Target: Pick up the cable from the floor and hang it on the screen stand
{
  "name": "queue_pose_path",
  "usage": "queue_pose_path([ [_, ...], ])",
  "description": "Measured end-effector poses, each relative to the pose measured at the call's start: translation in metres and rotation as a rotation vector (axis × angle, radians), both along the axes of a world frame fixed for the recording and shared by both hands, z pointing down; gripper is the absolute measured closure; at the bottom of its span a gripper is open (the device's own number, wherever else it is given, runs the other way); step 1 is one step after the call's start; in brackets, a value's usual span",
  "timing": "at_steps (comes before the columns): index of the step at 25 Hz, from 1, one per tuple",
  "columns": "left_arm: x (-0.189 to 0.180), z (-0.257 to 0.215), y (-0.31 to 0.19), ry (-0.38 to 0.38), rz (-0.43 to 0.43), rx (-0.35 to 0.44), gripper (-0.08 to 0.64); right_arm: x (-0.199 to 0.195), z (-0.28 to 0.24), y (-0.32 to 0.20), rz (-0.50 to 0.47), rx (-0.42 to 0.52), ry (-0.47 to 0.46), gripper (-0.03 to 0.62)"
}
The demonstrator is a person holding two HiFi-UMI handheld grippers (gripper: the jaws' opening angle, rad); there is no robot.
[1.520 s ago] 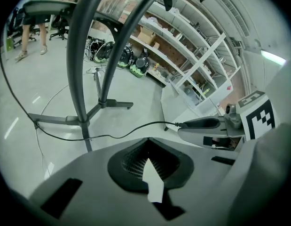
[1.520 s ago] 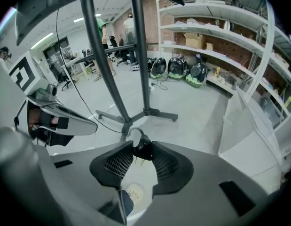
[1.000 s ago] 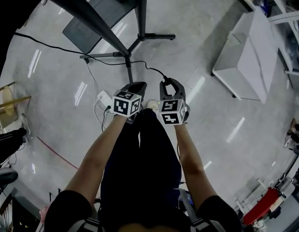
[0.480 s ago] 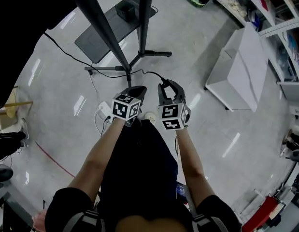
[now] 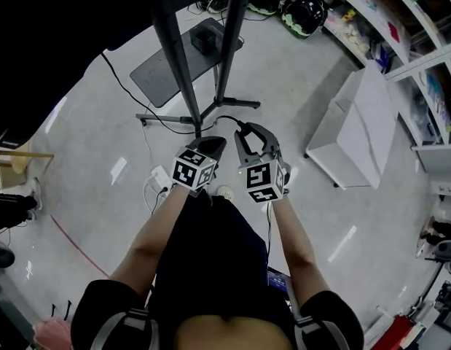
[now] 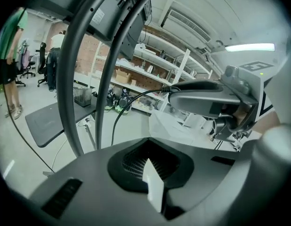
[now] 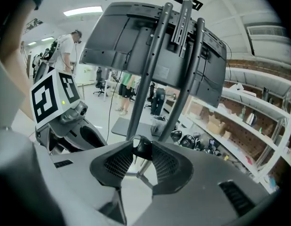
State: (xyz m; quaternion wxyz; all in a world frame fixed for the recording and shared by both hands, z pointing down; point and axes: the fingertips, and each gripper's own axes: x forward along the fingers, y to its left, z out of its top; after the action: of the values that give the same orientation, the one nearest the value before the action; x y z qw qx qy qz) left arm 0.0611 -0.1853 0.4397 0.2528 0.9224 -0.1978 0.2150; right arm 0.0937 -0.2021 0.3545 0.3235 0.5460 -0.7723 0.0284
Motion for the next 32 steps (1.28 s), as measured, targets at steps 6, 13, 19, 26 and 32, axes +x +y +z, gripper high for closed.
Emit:
queue_pose_path([
  [6, -0.021, -0.036, -0.017, 0.014, -0.049, 0.053, 0.552, -0.020, -0.058, -0.023, -0.122, 0.087, 0.048, 0.454],
  [13, -0.041, -0.095, -0.043, 0.041, -0.068, 0.156, 0.552, -0.049, -0.141, -0.056, -0.243, 0.226, 0.044, 0.456],
  [19, -0.058, -0.147, -0.070, 0.110, -0.128, 0.226, 0.552, -0.084, -0.203, -0.071, -0.355, 0.343, 0.076, 0.457],
  [26, -0.077, -0.193, -0.085, 0.132, -0.143, 0.319, 0.552, -0.111, -0.267, -0.085, -0.435, 0.436, 0.027, 0.457],
  [32, -0.089, -0.231, -0.092, 0.139, -0.108, 0.391, 0.552, -0.127, -0.329, -0.091, -0.498, 0.518, 0.048, 0.457],
])
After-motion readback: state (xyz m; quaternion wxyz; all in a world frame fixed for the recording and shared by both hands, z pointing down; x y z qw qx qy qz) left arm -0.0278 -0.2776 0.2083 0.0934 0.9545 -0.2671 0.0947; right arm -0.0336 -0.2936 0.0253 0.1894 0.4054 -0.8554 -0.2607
